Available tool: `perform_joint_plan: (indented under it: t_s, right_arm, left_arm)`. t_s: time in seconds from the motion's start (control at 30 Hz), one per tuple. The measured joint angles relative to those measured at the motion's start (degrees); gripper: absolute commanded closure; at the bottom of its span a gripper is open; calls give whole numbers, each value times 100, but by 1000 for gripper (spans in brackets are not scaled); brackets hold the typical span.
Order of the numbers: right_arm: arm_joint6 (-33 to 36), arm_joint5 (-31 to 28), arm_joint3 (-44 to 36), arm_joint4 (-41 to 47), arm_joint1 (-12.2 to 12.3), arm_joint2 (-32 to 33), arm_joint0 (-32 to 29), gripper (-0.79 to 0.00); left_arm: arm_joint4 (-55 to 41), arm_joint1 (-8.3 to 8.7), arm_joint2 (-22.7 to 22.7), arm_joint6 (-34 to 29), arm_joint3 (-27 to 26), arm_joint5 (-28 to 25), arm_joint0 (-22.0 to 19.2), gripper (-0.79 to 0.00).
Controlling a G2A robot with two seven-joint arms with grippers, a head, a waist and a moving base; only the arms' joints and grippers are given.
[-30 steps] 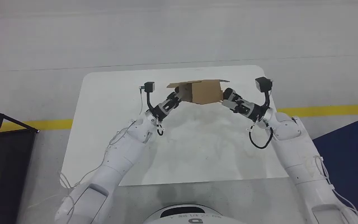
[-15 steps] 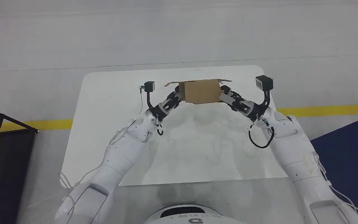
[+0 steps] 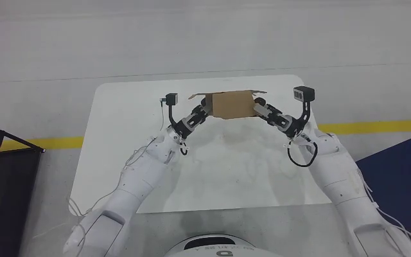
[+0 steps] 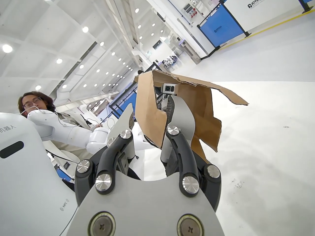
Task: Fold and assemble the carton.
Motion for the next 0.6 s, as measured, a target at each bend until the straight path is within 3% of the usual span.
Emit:
perform_joint_plan:
  t_s: [0.33,0.37,0.43,0.5,0.6]
  right_arm:
    - [78,78,-143,-229,123,-116,-67,-237]
    - [67,67,-145,-230,133,-128,-72,-222]
    - [55,55,-152,-226,149,-149,-79,-92]
    - [46,46,-165,-222,168,-171,-84,-31]
    - [29,29,-178,-220,196,-195,-88,0]
  left_arm:
    - [116,-16,9,84,2,8,5,0]
    - [129,-19,11,102,5,8,9,0]
    - [148,-24,15,130,11,6,16,0]
    - [168,-30,18,162,21,8,23,0]
    - [212,-37,20,211,34,17,34,0]
